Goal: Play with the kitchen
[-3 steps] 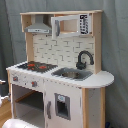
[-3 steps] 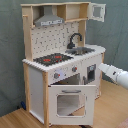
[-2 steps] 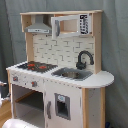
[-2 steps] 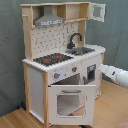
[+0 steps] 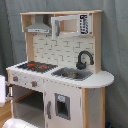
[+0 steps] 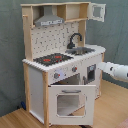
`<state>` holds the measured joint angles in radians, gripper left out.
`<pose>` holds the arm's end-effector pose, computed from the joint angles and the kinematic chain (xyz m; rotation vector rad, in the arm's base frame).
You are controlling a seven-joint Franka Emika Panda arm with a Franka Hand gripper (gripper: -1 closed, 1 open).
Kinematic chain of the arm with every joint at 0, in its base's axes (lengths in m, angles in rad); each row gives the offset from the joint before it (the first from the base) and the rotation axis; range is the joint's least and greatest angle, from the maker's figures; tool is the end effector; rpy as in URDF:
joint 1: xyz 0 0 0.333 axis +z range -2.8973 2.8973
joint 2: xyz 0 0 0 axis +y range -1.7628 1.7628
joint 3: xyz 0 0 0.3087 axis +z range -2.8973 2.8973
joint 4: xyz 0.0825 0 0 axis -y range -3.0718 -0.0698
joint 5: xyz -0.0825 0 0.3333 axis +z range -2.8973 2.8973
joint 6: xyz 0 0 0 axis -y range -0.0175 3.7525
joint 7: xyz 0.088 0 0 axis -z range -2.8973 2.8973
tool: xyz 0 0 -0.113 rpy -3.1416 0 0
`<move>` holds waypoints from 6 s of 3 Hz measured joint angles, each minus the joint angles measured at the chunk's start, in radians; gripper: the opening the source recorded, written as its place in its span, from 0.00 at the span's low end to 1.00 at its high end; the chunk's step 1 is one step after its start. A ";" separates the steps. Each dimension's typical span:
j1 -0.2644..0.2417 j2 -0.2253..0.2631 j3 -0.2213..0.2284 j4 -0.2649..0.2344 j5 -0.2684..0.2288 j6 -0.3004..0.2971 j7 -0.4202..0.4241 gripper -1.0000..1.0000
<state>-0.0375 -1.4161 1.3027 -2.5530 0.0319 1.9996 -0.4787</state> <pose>0.0910 0.3365 0.4130 1.5100 1.1484 0.4579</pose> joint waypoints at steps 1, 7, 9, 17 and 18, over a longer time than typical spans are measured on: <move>-0.015 0.005 -0.044 -0.017 0.053 -0.008 -0.084 1.00; -0.259 0.170 -0.106 -0.028 0.441 0.003 -0.493 1.00; -0.360 0.246 -0.067 -0.008 0.546 0.073 -0.601 1.00; -0.678 0.684 0.138 0.165 0.665 0.182 -0.868 0.00; -0.690 0.692 0.169 0.176 0.686 0.184 -0.858 0.00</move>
<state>-0.7275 -0.7242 1.4717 -2.3769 0.7177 2.1837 -1.3365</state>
